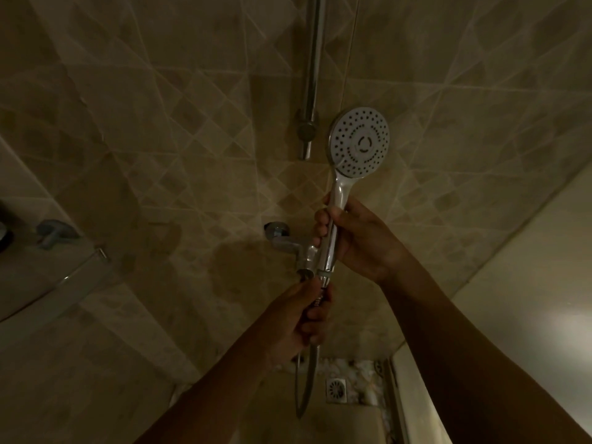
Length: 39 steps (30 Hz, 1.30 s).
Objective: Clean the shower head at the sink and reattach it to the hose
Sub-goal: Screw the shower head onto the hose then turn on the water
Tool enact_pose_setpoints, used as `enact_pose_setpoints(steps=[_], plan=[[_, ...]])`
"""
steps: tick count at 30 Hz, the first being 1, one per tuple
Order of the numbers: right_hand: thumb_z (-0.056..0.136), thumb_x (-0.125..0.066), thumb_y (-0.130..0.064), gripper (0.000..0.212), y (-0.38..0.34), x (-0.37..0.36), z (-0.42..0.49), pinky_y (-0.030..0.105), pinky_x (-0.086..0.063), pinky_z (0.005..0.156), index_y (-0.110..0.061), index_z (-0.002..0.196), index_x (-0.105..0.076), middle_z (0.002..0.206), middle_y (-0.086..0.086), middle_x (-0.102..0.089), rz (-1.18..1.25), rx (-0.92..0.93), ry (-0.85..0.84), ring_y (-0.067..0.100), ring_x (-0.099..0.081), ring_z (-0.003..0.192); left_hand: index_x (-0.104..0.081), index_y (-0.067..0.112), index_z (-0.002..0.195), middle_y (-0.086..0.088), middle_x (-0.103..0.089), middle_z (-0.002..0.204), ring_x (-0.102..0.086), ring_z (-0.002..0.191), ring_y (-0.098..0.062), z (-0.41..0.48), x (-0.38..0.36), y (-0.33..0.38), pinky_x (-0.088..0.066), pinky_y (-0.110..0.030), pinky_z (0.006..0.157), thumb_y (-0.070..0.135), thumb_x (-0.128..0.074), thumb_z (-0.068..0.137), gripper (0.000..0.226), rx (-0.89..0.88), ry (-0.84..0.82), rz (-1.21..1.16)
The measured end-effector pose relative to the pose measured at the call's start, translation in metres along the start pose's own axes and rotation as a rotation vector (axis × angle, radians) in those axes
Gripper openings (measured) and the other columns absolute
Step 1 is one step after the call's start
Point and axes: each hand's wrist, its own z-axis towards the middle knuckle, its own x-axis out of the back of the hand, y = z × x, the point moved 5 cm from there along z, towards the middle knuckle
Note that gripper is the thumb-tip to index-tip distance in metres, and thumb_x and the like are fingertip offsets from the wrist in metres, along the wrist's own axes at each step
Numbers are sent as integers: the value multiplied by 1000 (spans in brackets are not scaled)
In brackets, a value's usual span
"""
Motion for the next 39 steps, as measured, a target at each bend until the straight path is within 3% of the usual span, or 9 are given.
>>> enact_pose_setpoints(steps=[8, 17, 20, 23, 26, 31, 34, 36, 39], plan=[[100, -46, -4, 17, 5, 7, 7, 38, -50, 72, -13, 115, -44, 82, 7, -60, -315, 14, 130, 19, -59, 73, -59, 15, 92, -1, -56, 72, -45, 50, -10, 5, 10, 4, -37, -23, 47, 41, -57, 95, 26, -189, 266, 413], [95, -48, -7, 15, -5, 3, 4, 36, -53, 72, -13, 109, -47, 82, 6, -52, 51, -53, -29, 18, -56, 72, -68, 10, 103, 2, -40, 63, -32, 47, -9, 9, 5, 5, -31, -27, 49, 39, -59, 93, 31, -53, 32, 88], [96, -48, -6, 17, -5, 10, 6, 36, -52, 71, -14, 111, -45, 80, 6, -53, -4, -31, 68, 18, -55, 71, -62, 9, 105, 2, -43, 65, -33, 47, -7, 11, 3, 12, -30, -26, 48, 38, -55, 96, 31, -72, 114, 245], [98, -48, -3, 15, -5, 17, 9, 38, -51, 68, -12, 110, -46, 77, 9, -56, -223, 33, 273, 22, -56, 68, -57, 7, 100, 2, -48, 65, -38, 46, -4, 15, 4, 21, -31, -21, 44, 36, -56, 98, 29, -197, 326, 547], [98, -51, -6, 17, -6, 18, 9, 36, -50, 59, -5, 115, -47, 76, 10, -59, -427, 124, 422, 23, -59, 65, -59, 11, 98, 1, -46, 64, -38, 47, -6, 17, 1, 23, -31, -21, 45, 28, -56, 101, 18, -237, 414, 636], [93, -62, -16, 16, -17, 8, 7, 42, -57, 80, -9, 107, -58, 91, 10, -66, -322, 127, 300, 25, -65, 86, -61, 11, 101, 5, -38, 64, -35, 48, -5, 15, -10, 24, -31, -21, 45, 40, -59, 95, 29, -170, 171, 352], [88, -61, -32, 22, -16, -12, 7, 40, -56, 79, -14, 99, -68, 98, 6, -67, 110, 27, -18, 21, -67, 90, -62, 14, 101, 5, -36, 62, -31, 44, -4, 14, -21, 25, -30, -20, 42, 44, -64, 91, 31, -77, -30, 134], [85, -65, -36, 34, -17, -19, 6, 45, -56, 82, -12, 109, -67, 106, 11, -69, 341, 2, -128, 25, -69, 94, -60, 14, 104, 6, -38, 60, -31, 42, -3, 12, -29, 26, -30, -19, 42, 45, -64, 92, 33, -40, -186, 25], [78, -77, -27, 42, -12, -23, 3, 39, -60, 70, -8, 114, -65, 101, 14, -70, 430, -19, -221, 23, -71, 79, -60, 13, 105, 7, -41, 61, -28, 43, -4, 9, -36, 25, -31, -19, 43, 43, -60, 95, 32, -24, -282, -26]])
